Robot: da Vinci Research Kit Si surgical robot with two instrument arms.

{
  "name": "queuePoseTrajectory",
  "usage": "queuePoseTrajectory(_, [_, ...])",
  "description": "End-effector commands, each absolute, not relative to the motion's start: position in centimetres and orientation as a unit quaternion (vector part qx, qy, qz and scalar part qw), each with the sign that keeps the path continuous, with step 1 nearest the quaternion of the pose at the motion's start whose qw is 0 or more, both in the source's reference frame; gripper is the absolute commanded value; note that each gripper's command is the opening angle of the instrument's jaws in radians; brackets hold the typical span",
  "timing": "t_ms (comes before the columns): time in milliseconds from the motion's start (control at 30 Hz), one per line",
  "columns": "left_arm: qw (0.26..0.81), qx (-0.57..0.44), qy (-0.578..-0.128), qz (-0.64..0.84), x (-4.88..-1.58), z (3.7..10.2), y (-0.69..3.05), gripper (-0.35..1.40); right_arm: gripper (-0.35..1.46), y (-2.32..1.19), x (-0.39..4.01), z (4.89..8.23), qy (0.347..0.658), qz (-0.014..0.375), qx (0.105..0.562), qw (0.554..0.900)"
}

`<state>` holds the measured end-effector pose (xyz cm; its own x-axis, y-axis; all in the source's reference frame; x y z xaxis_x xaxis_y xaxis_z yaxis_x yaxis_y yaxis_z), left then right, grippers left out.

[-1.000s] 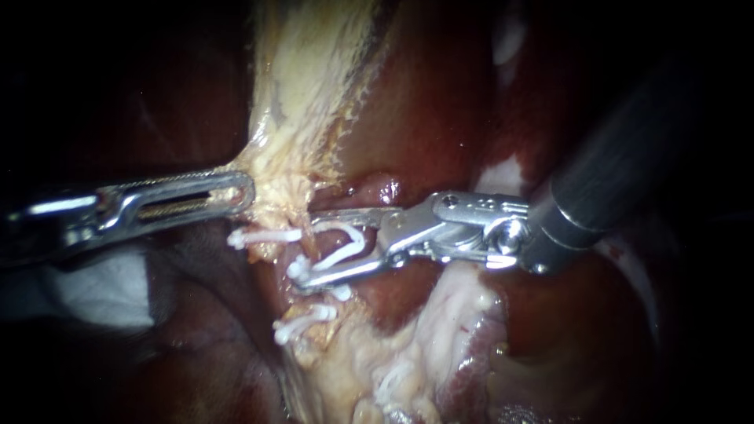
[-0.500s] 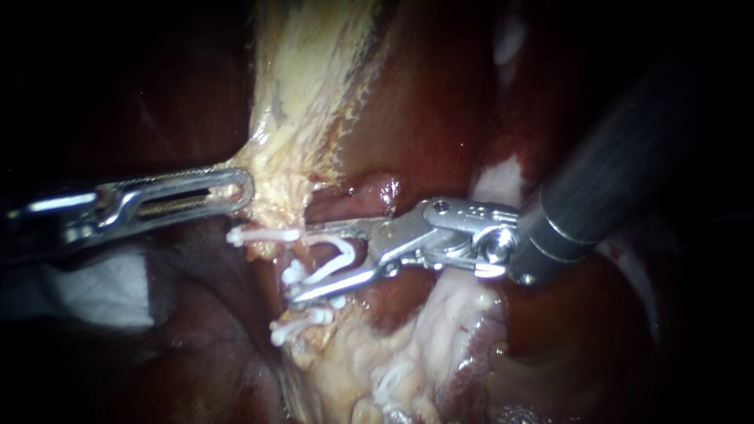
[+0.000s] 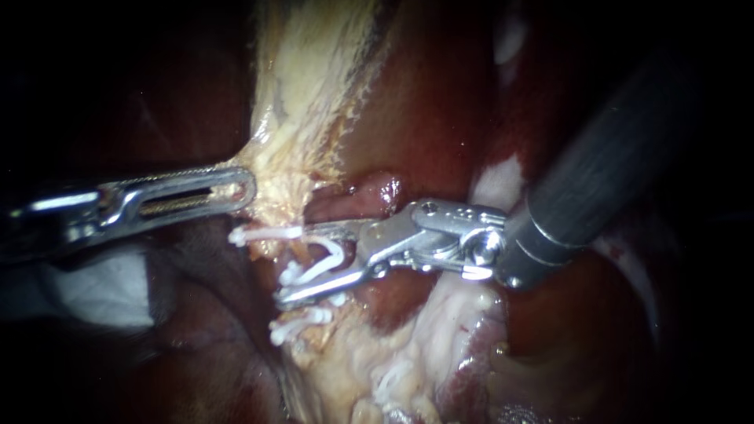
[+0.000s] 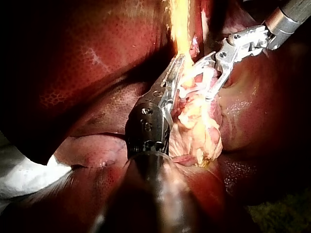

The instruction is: Clipping third clip right tube

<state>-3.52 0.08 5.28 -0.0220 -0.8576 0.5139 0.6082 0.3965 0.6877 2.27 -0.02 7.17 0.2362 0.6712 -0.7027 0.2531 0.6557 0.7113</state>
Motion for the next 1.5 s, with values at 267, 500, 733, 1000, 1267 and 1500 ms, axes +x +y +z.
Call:
queuePoseTrajectory(267, [0.686,0.132,-0.478,-0.533,-3.48,5.28,0.13,-0.35,0.58,-0.09,2.29,7.19,0.599,0.15,0.4,0.677])
queuePoseTrajectory(500, [0.686,0.133,-0.478,-0.532,-3.41,5.37,0.21,-0.35,0.57,-0.17,2.3,7.1,0.606,0.14,0.427,0.656])
queuePoseTrajectory(733, [0.694,0.124,-0.479,-0.523,-3.34,5.49,0.28,-0.35,0.56,-0.18,2.31,7.05,0.614,0.138,0.446,0.636])
queuePoseTrajectory(1000, [0.698,0.12,-0.479,-0.519,-3.34,5.51,0.27,-0.35,0.56,-0.11,2.31,6.99,0.629,0.152,0.454,0.613])
queuePoseTrajectory(1267, [0.699,0.118,-0.48,-0.517,-3.36,5.52,0.26,-0.35,0.54,0.11,2.27,6.78,0.647,0.168,0.457,0.587])
queuePoseTrajectory(1500, [0.699,0.117,-0.48,-0.517,-3.39,5.55,0.24,-0.35,0.53,0.27,2.3,6.64,0.654,0.183,0.452,0.578])
